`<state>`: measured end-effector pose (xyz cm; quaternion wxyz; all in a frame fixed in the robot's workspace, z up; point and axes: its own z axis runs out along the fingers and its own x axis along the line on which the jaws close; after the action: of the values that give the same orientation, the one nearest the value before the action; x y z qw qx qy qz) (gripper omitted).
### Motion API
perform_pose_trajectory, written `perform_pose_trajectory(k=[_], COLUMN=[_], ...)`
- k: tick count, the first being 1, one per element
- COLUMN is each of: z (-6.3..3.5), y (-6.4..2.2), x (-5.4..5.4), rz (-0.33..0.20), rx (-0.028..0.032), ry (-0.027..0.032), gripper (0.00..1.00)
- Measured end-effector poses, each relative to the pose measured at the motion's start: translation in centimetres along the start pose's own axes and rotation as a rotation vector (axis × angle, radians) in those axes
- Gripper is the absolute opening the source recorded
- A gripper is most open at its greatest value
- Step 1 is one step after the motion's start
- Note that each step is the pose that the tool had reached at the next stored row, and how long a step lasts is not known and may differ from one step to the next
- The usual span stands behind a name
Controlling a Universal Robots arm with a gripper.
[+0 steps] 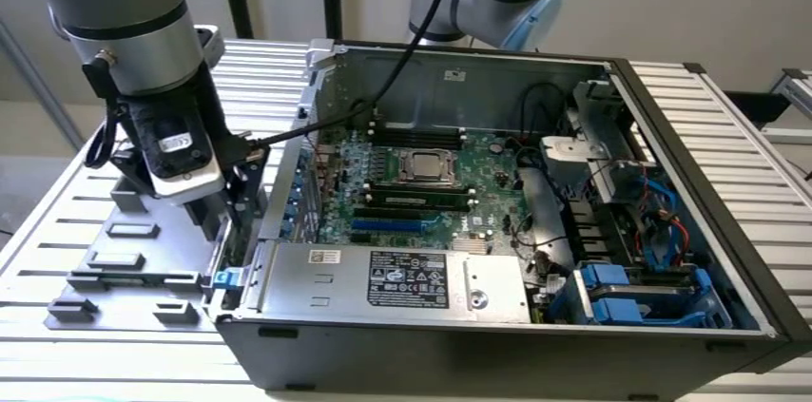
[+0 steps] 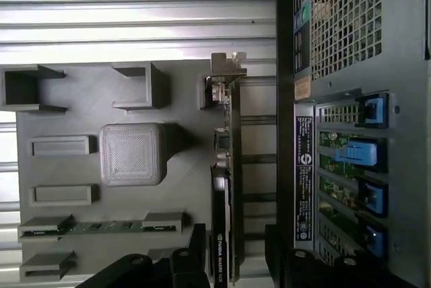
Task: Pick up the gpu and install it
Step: 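Pick up the gpu and move the gpu toward the slot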
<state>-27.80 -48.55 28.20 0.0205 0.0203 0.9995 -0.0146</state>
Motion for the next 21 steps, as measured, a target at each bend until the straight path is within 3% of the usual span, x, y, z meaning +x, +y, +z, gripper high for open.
perform_pose_trajectory(k=[4, 11, 21], z=[0.68, 1.49, 1.96], y=[0.01, 0.02, 0.31], x=[0.2, 0.5, 0.8], rz=[0.0, 0.0, 0.0], rx=[-0.0001, -0.0005, -0.0005], ry=[-0.0006, -0.0107, -0.0122], gripper=[0.48, 0.48, 0.48])
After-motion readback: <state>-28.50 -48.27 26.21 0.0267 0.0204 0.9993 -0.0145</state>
